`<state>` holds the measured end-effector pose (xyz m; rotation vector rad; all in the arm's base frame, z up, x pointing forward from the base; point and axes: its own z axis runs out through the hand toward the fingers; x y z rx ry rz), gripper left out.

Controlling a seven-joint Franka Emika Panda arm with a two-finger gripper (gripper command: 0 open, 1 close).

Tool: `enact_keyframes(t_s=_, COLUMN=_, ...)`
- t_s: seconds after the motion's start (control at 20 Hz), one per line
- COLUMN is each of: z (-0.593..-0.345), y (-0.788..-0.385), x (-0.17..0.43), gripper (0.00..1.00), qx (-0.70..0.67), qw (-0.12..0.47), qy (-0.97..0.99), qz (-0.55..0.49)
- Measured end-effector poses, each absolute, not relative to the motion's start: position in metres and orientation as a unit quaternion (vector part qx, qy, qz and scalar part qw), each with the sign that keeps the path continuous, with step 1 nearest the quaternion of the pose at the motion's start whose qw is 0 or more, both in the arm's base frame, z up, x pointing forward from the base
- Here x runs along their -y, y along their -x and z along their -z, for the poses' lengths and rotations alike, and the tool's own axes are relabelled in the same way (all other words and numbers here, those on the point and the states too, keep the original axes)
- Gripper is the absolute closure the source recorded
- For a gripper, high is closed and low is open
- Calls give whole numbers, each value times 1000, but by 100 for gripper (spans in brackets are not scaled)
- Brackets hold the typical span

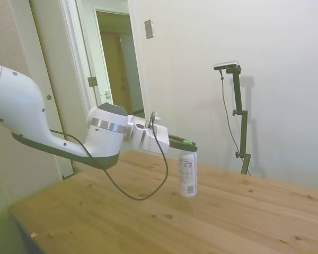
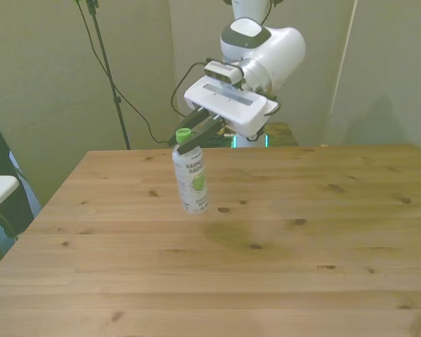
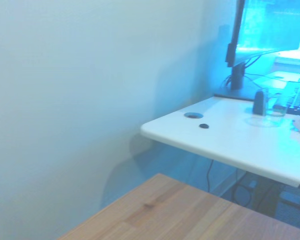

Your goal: Stand the water bottle

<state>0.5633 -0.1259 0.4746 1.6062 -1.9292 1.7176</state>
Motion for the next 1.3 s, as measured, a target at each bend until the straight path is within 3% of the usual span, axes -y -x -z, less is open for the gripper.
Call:
enact_keyframes(t_s=0.1, z=-466, y=-569, x=140, gripper=100, qx=637, qw=61, qy=-519, qz=-567)
enact_keyframes(t_s=0.25, z=-475, y=-580, x=153, gripper=100, qx=639, qw=64, qy=-507, qz=-574)
enact_keyframes(t_s=0.55, z=-450, y=-590, x=164, gripper=100, qx=645, qw=78, qy=-512, qz=-562)
enact_keyframes(t_s=1.15, z=-423, y=-600, x=167, gripper=100, qx=646, qw=90, qy=-521, qz=-550)
enact_keyframes(t_s=1.2, z=-422, y=-600, x=167, gripper=0, qx=646, qw=90, qy=-522, qz=-549)
enact_keyframes(t_s=1.3, z=-419, y=-600, x=166, gripper=0, qx=649, qw=87, qy=-524, qz=-545)
